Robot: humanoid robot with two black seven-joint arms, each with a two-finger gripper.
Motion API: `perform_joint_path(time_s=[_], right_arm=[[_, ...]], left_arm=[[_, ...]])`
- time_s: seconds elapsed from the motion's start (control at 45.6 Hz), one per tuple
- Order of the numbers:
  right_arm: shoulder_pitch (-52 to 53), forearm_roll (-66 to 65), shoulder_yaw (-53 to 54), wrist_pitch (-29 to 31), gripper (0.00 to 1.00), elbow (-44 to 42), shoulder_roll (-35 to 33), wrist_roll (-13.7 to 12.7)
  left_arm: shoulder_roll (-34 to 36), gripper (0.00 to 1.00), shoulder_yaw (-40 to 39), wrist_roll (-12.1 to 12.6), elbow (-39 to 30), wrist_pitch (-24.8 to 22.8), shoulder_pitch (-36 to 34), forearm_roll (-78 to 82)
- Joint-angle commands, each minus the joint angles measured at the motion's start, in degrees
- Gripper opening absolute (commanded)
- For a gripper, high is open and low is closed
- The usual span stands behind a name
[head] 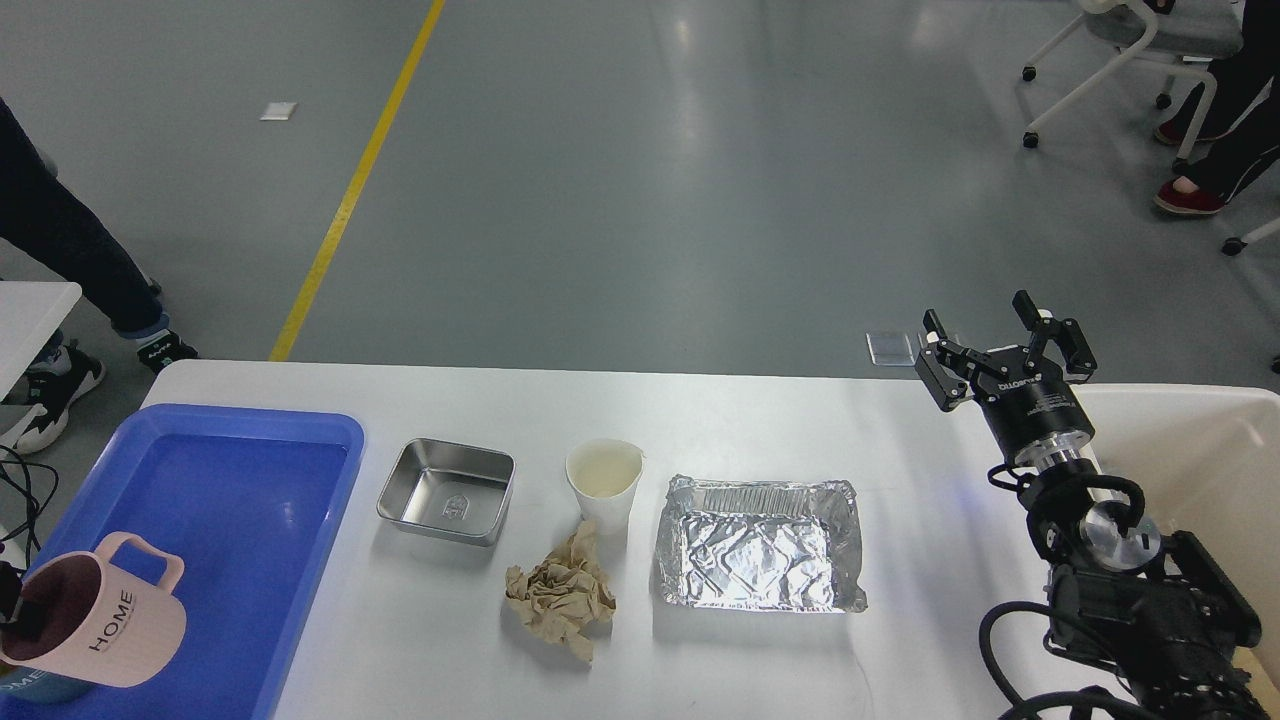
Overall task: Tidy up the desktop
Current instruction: 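Lift the pink mug and set it down at the blue tray's near corner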
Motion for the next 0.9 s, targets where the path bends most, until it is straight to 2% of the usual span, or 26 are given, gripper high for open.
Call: perform_joint_path(time_s=[0.0, 0.197, 0.636, 0.702, 0.79, 0.877], right_arm=[[0.0, 0.0, 0.0, 0.0, 1.0, 0.0, 0.1, 0.0], [-0.6, 0.0, 0.0, 0.4, 1.0, 0.0, 0.4, 0.1], [-0.9, 0.0, 0.1, 0.4, 1.0, 0.0, 0.8, 0.0], [-1.1, 0.0, 0.1, 0.4, 1.0, -0.1, 0.8, 0.0], [-1.3, 0.0, 0.1, 0.4, 1.0, 0.0, 0.8, 0.0], [-1.3, 0.0, 0.1, 0.4, 1.0, 0.0, 0.8, 0.1]], left_arm=[[-1.5, 0.0, 0.8, 0.5, 0.4, 1.7, 1.1, 0.6], [-6.6, 0.0, 1.5, 0.4, 6.1, 6.9, 5.1, 6.5], [-14.9, 0.0, 1.4, 0.6, 10.8, 7.4, 4.9, 7.1], [-15.7, 0.01, 1.5, 1.6, 11.5, 7.5, 5.1, 7.0], [-16.4, 0.11, 1.4, 3.4, 11.9, 7.5, 5.1, 6.9], [-16.5, 0.23, 1.4, 3.4, 11.8, 7.1, 5.0, 6.6]])
